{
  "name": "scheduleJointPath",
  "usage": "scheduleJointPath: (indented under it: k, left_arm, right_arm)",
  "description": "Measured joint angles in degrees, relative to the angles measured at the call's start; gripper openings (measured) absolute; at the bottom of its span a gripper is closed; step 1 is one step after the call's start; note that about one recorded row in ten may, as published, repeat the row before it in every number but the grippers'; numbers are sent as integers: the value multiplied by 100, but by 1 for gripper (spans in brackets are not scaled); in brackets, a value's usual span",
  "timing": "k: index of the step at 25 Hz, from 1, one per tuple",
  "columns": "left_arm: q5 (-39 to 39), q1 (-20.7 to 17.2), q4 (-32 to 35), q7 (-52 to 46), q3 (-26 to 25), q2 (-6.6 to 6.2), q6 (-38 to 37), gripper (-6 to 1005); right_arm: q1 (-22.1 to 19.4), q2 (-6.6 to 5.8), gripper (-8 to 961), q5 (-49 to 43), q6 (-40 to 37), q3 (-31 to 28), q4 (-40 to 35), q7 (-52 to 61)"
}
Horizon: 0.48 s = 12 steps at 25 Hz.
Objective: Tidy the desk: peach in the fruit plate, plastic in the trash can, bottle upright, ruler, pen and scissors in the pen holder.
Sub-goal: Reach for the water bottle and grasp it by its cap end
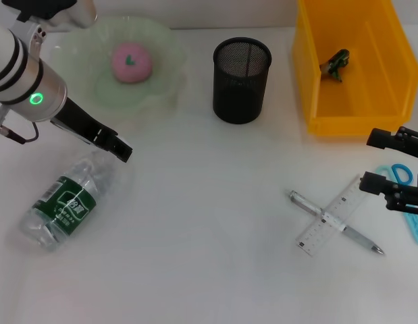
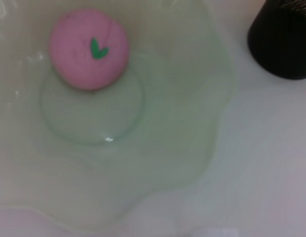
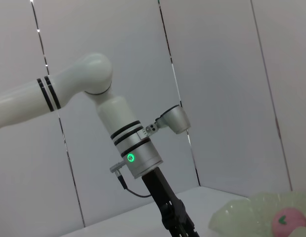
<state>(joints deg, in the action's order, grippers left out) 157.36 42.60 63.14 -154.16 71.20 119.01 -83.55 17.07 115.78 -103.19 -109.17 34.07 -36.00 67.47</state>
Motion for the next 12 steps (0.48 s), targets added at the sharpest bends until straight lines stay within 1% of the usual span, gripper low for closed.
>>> scheduleJointPath:
  k: [3,5,12]
  left_arm:
    - [1,1,-51,8,-4,0,65,829]
    - [4,5,-222,25,13,0,297,829]
    - [-11,2,-469,33,36,0,582,829]
  right_arm:
    - [18,-8,798,0,103,3,75,-15]
    - [19,-8,798,0,131,3,83,-15]
    - [28,-16,797,0,140,-25,87,-15]
